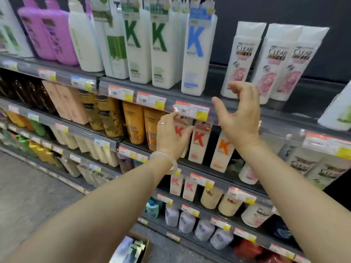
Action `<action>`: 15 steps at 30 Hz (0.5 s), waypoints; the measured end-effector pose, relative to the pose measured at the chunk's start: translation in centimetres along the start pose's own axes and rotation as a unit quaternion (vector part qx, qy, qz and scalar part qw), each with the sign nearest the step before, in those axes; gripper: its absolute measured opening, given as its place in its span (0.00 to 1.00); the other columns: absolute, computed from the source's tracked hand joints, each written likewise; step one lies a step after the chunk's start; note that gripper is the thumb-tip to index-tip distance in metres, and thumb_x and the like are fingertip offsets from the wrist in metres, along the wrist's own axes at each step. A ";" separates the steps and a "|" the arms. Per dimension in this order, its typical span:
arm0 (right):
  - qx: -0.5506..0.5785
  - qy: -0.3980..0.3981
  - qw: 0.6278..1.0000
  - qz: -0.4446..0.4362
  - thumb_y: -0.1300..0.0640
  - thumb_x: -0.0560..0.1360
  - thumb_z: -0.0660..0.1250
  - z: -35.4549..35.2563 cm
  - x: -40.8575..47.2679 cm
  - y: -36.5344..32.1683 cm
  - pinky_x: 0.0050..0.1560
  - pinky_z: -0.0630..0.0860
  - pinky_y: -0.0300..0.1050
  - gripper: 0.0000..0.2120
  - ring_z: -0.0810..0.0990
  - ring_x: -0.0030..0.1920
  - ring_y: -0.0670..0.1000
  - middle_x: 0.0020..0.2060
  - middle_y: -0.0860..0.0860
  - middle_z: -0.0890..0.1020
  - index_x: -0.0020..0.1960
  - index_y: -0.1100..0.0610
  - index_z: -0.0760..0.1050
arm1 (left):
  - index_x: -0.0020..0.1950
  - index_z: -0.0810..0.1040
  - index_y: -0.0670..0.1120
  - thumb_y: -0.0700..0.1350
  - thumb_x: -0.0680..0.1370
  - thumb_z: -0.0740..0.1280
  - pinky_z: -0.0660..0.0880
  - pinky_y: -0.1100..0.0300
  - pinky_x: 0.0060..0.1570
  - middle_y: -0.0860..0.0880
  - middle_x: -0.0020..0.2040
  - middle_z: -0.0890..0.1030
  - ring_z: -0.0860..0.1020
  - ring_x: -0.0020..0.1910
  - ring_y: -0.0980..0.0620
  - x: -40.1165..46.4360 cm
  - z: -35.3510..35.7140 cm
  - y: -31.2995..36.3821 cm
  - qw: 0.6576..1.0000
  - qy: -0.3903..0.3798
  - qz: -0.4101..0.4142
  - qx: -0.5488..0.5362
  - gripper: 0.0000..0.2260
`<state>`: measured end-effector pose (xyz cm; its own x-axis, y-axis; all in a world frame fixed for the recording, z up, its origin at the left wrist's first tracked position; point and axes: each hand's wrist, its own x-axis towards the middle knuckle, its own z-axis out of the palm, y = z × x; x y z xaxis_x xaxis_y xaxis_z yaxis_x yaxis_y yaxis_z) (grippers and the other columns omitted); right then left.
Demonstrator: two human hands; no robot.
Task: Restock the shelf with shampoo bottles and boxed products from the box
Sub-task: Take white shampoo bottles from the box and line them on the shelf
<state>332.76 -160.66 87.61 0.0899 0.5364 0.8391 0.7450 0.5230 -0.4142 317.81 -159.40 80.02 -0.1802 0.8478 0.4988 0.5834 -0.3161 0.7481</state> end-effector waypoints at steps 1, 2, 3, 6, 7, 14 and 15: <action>-0.008 -0.057 0.998 -0.005 0.56 0.72 0.68 1.6 -1.5 -0.8 0.54 0.66 0.40 0.17 0.73 0.52 0.57 0.50 0.62 0.76 0.55 0.66 0.73 | 0.65 0.70 0.42 0.51 0.73 0.69 0.68 0.52 0.62 0.43 0.61 0.73 0.70 0.61 0.45 -0.6 -0.8 -2.1 0.998 -0.026 -0.018 0.047 0.24; -0.024 -0.124 0.992 -0.002 0.56 0.71 0.68 3.4 -3.2 -1.4 0.54 0.65 0.41 0.17 0.73 0.53 0.59 0.51 0.62 0.75 0.55 0.66 0.73 | 0.66 0.69 0.42 0.52 0.74 0.67 0.68 0.50 0.62 0.42 0.62 0.71 0.68 0.62 0.43 -1.1 -1.6 -4.4 0.991 -0.067 -0.040 0.107 0.24; -0.047 -0.199 0.979 0.006 0.56 0.72 0.69 5.4 -5.0 -1.9 0.54 0.64 0.43 0.18 0.72 0.55 0.60 0.52 0.62 0.74 0.56 0.65 0.73 | 0.66 0.68 0.42 0.53 0.75 0.65 0.68 0.49 0.61 0.42 0.64 0.70 0.67 0.63 0.42 -1.7 -2.5 -6.9 0.976 -0.117 -0.060 0.174 0.23; -0.121 -0.411 0.901 0.068 0.54 0.74 0.68 12.2 -11.2 -3.5 0.59 0.67 0.49 0.20 0.68 0.61 0.60 0.59 0.59 0.70 0.62 0.61 0.68 | 0.65 0.66 0.43 0.56 0.76 0.63 0.69 0.47 0.58 0.42 0.66 0.67 0.66 0.64 0.41 -3.6 -6.1 -14.7 0.908 -0.246 -0.104 0.322 0.24; -0.142 -0.465 0.869 0.087 0.54 0.74 0.68 14.5 -13.4 -4.2 0.58 0.69 0.51 0.22 0.67 0.62 0.60 0.60 0.59 0.69 0.63 0.61 0.67 | 0.66 0.66 0.43 0.56 0.76 0.63 0.68 0.47 0.59 0.42 0.67 0.65 0.65 0.65 0.41 -4.2 -7.5 -17.3 0.888 -0.277 -0.112 0.348 0.24; -0.212 -0.656 0.715 0.121 0.60 0.75 0.63 30.0 -29.9 -10.3 0.55 0.70 0.53 0.18 0.70 0.61 0.60 0.61 0.60 0.69 0.63 0.61 0.66 | 0.71 0.58 0.44 0.53 0.77 0.61 0.62 0.48 0.66 0.43 0.73 0.58 0.59 0.70 0.42 -9.3 -15.6 -37.8 0.739 -0.508 -0.102 0.431 0.27; -0.219 -0.651 0.715 0.128 0.61 0.72 0.65 32.1 -32.1 -10.9 0.56 0.71 0.51 0.19 0.72 0.60 0.59 0.61 0.61 0.71 0.62 0.62 0.68 | 0.73 0.56 0.45 0.53 0.77 0.61 0.60 0.50 0.67 0.43 0.74 0.57 0.59 0.71 0.43 -10.3 -16.3 -40.6 0.725 -0.524 -0.108 0.434 0.28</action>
<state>300.53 -162.28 53.89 -0.2187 0.8887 -0.4030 0.9756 0.1921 -0.1059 283.06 -162.18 51.62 0.0937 0.8398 -0.5348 0.9917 -0.1264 -0.0248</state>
